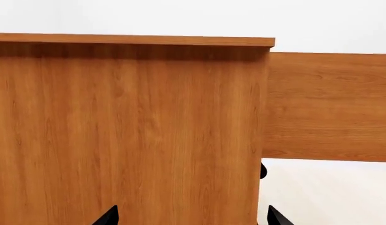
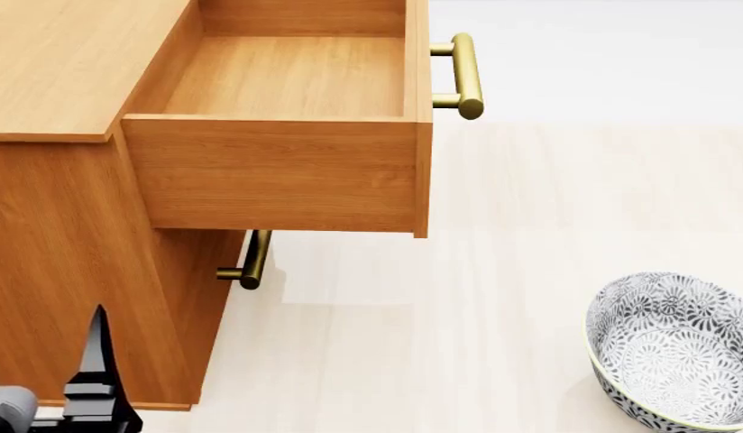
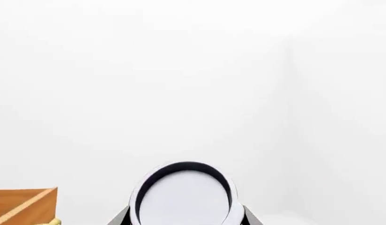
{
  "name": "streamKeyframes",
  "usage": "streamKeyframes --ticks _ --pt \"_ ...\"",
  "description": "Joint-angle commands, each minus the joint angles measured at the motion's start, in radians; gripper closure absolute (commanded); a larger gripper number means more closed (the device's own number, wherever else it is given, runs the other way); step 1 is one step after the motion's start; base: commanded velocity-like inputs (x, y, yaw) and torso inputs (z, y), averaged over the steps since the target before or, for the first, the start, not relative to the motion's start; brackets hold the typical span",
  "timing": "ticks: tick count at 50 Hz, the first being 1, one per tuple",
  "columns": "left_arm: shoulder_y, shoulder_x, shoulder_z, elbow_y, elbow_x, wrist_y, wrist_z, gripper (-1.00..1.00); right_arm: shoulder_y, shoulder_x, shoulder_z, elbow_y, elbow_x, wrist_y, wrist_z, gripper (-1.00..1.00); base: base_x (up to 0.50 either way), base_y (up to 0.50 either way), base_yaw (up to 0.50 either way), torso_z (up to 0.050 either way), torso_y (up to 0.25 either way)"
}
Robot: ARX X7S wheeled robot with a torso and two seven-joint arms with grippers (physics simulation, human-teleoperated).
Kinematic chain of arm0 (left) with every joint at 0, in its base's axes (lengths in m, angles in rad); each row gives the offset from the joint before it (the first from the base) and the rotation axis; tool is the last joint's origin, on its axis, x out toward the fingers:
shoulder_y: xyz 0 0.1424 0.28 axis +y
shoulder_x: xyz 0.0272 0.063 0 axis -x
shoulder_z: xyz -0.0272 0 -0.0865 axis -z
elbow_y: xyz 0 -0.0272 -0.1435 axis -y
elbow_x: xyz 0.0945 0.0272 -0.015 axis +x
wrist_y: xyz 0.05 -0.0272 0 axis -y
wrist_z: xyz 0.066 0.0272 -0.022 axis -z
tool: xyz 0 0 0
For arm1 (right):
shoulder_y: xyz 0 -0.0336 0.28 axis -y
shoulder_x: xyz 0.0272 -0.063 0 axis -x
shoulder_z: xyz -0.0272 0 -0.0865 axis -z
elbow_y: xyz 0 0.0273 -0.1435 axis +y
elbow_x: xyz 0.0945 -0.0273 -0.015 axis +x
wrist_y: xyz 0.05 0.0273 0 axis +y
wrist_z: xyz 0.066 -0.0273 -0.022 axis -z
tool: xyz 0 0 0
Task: Put the ketchup in the top drawer of the cabinet.
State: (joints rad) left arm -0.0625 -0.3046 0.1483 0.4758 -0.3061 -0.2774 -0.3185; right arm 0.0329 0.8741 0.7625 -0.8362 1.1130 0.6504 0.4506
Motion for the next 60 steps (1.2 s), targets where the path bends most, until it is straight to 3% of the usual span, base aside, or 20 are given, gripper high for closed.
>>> streamKeyframes --ticks 1,12,16,20,25,37,44,60 --pt "-0.001 -0.003 0.002 0.002 -0.005 0.002 -0.004 -1.00 0.234 0.200 -0.118 0.021 0.112 0.015 0.119 1.00 0.00 0.00 0.00 0.000 0.000" --pt "-0.007 -0.003 0.006 -0.009 -0.009 0.008 -0.004 -1.00 0.550 0.341 -0.437 0.079 0.178 -0.061 0.216 1.00 0.00 0.00 0.00 0.000 0.000" --pt "-0.006 -0.003 0.006 -0.009 -0.011 0.009 -0.006 -1.00 0.735 0.354 -0.600 0.104 0.188 -0.057 0.225 1.00 0.00 0.00 0.00 0.000 0.000" --pt "-0.003 -0.004 0.006 -0.013 -0.012 0.015 -0.007 -1.00 0.842 0.343 -0.679 0.115 0.190 -0.033 0.226 1.00 0.00 0.00 0.00 0.000 0.000" --pt "-0.005 -0.004 0.006 -0.016 -0.016 0.015 -0.007 -1.00 1.013 0.311 -0.777 0.139 0.192 0.019 0.220 1.00 0.00 0.00 0.00 0.000 0.000" --pt "-0.009 -0.003 0.014 -0.025 -0.019 0.019 -0.008 -1.00 1.218 0.182 -0.929 0.223 0.110 0.084 0.169 1.00 0.00 0.00 0.00 0.000 0.000" --pt "-0.003 -0.007 0.012 -0.021 -0.022 0.022 -0.011 -1.00 1.268 0.067 -1.005 0.304 0.045 0.065 0.103 1.00 0.00 0.00 0.00 0.000 0.000" --pt "0.003 -0.012 0.010 -0.020 -0.032 0.030 -0.014 -1.00 1.325 -0.080 -1.122 0.500 -0.121 0.015 0.014 1.00 0.00 0.00 0.00 0.000 0.001"
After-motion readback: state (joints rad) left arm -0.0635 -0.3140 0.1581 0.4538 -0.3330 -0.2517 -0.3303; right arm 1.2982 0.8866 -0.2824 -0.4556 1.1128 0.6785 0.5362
